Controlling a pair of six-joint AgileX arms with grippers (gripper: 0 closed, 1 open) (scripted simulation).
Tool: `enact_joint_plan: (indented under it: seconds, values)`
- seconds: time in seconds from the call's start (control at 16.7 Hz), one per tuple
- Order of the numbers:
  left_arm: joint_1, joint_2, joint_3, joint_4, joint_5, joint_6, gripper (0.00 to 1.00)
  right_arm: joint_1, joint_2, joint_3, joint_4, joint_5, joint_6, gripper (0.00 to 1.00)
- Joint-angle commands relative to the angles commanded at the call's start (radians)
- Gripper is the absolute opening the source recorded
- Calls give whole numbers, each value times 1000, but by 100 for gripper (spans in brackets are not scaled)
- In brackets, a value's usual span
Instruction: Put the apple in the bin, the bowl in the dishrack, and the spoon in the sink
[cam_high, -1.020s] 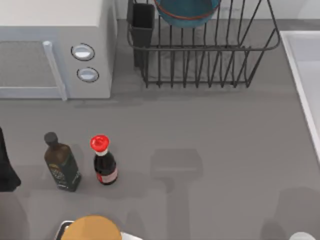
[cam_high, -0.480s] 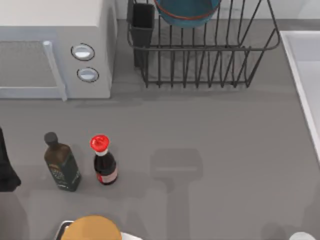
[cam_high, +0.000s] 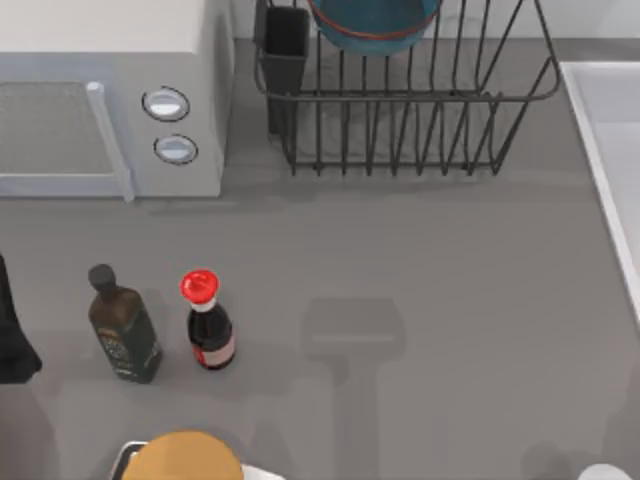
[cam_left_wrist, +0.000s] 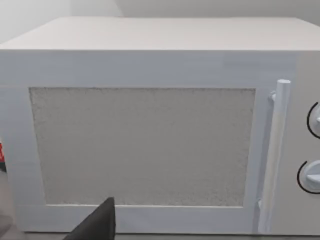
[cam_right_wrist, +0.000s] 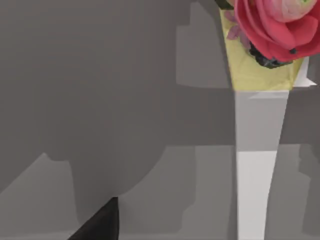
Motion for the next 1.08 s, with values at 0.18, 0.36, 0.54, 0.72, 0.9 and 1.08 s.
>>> enact_joint_plan:
  seconds: [0.18,0.36,0.54,0.72,0.9,1.08]
  values:
    - [0,0,0,0,0,0,100,0,0,0,0,0,0,62]
    - [0,0,0,0,0,0,100,0,0,0,0,0,0,40]
    - [0,0,0,0,0,0,100,0,0,0,0,0,0,17]
    - [0,0,0,0,0,0,100,0,0,0,0,0,0,0]
    - [0,0,0,0,0,0,100,0,0,0,0,0,0,0]
    - [0,0,0,0,0,0,100,0,0,0,0,0,0,0]
